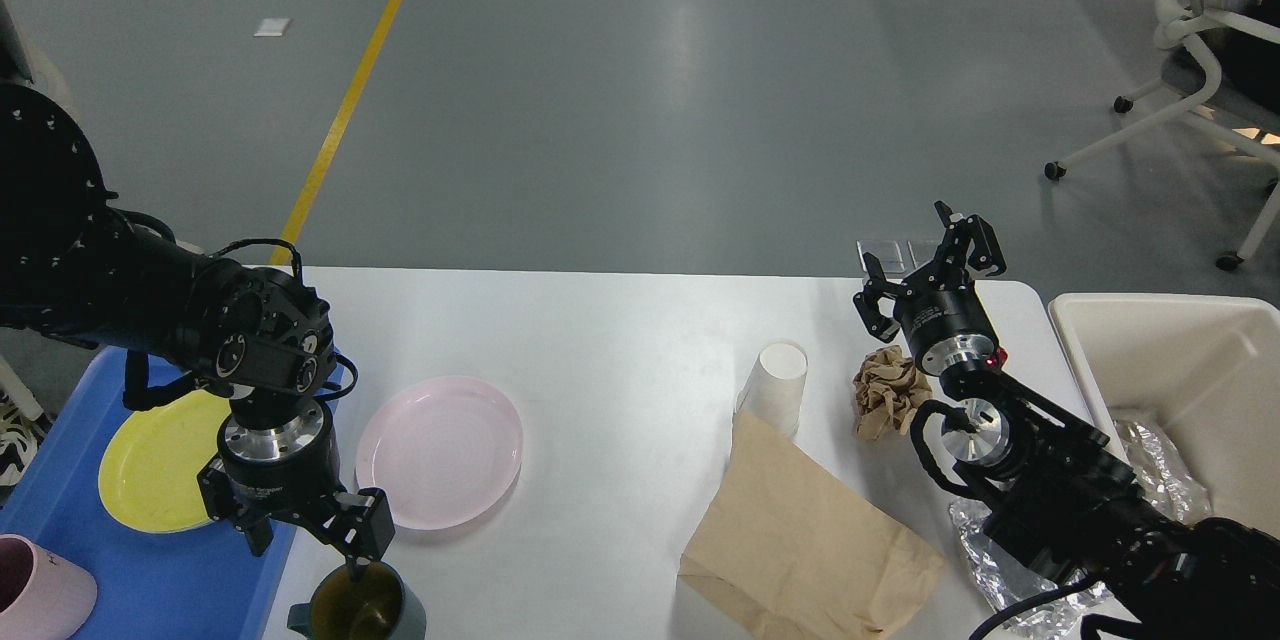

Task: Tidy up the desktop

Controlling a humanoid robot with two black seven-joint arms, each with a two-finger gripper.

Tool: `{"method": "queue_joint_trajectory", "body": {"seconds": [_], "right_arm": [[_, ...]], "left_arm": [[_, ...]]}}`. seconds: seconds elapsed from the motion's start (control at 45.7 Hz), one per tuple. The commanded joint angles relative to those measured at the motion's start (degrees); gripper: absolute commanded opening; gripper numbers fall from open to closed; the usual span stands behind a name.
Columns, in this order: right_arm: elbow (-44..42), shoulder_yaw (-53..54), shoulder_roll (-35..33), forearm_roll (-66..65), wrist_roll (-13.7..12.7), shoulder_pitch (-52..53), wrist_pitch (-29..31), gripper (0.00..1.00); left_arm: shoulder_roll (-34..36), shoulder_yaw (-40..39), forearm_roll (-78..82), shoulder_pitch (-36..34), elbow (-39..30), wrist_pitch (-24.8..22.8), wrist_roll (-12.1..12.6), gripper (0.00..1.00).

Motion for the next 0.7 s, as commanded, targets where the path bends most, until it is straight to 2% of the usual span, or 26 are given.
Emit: {"method": "queue_joint_trajectory", "body": {"seconds": [0.0,0.153,0.678], "right_arm": [[0.0,0.0,0.0,0.0,0.0,0.0,0.0,1.0],[0.0,0.0,0.0,0.0,0.0,0.0,0.0,1.0],[0.0,0.0,0.0,0.0,0.0,0.0,0.0,1.0]], "left_arm": [[-0.92,-0.11,-0.12,2.54,3.12,0.68,0.01,0.93],[-3.03,-0.46,-0.2,6.49,7.78,0.86,0.01,0.91],[-3.12,-2.65,-0.03,7.38,7.7,0.07,0.1,0.91]]}}
